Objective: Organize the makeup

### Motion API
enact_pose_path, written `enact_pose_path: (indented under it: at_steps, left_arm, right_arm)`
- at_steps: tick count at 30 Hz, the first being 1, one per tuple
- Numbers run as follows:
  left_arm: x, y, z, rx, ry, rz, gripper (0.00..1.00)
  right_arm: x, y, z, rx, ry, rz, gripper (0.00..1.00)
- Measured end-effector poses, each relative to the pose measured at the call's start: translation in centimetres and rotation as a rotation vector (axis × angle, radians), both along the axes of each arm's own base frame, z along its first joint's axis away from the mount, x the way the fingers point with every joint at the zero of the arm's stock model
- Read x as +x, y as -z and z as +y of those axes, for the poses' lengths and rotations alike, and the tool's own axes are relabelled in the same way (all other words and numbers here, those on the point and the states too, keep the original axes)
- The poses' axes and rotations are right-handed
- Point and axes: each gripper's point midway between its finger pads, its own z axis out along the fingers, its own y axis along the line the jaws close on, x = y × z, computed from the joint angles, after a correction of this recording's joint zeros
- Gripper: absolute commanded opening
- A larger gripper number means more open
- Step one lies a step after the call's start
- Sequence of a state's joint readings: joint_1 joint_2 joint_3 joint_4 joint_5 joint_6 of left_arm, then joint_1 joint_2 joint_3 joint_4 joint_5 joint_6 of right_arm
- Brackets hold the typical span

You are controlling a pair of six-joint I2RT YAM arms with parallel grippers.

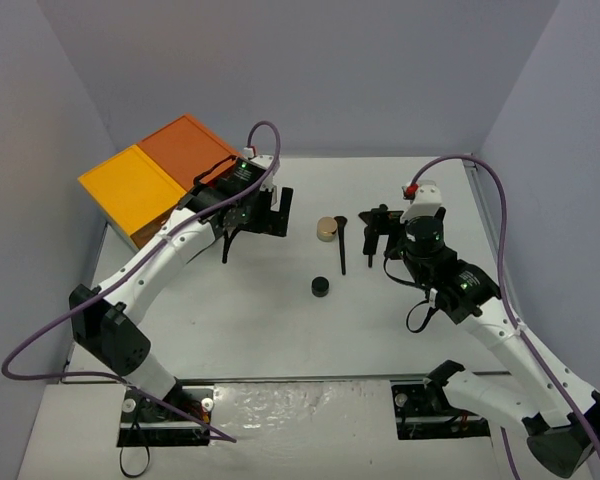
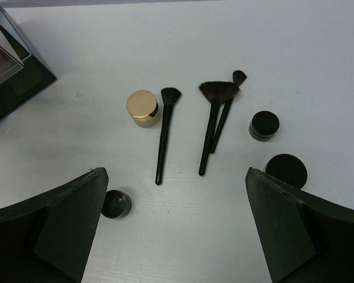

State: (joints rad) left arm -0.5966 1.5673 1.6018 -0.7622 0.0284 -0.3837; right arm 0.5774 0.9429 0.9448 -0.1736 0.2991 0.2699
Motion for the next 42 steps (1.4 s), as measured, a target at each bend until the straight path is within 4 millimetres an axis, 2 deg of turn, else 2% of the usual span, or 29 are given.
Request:
enact_pose_path:
  at_steps: [5,9,15,21,25,29,33,36,40,42]
  left_arm:
    - [1.7,0.0,0.6,0.063,-0.024,-0.038,0.97]
    - [3.4,-0.5,1.9,0.088,-0.062,-0.065,0.97]
    - [6.9,-0.3,5.7,0.121,-0.160,-0.078,0.97]
    - [9.3,1.8,9.0,0.180,-0.226,-0.050,0.97]
    - [9.9,2.4,9.4,0.205,-0.221,-0.044,0.97]
    - [10.4,0.8,9.1,0.190,-0.218,-0.081,0.97]
    - [9.7,-1.1,8.9,0.167,-0.213,-0.118,0.97]
    - [7.9,-2.4,8.9,0.120,-0.242,-0.144,0.97]
    - [3.8,-2.0,9.6,0.083,-0.338,-0.130,0.97]
    - [2.3,-0.7,10.3,0.085,-0.400,-0.107,0.97]
  right_arm:
    - [-0.4,-0.3,-0.6,0.003,0.017,-0.011,1.00]
    - [-0.4,-0.4,-0.6,0.002,0.020,-0.012,1.00]
    - [-0.4,-0.3,-0.6,0.000,0.020,-0.010,1.00]
    - [-0.4,-0.2,-0.6,0.000,0.020,-0.009,1.00]
    - [-0.4,-0.2,-0.6,0.004,0.021,-0.004,1.00]
    - [-0.5,-0.1,-0.7,0.007,0.023,-0.001,1.00]
    - [-0.7,-0.3,-0.8,0.008,0.023,-0.003,1.00]
    - [-0.7,-0.2,-0.8,0.007,0.023,-0.002,1.00]
    - [-0.6,0.1,-0.7,-0.001,0.023,0.009,1.00]
    - [-0.4,0.6,-0.5,-0.010,0.015,0.025,1.00]
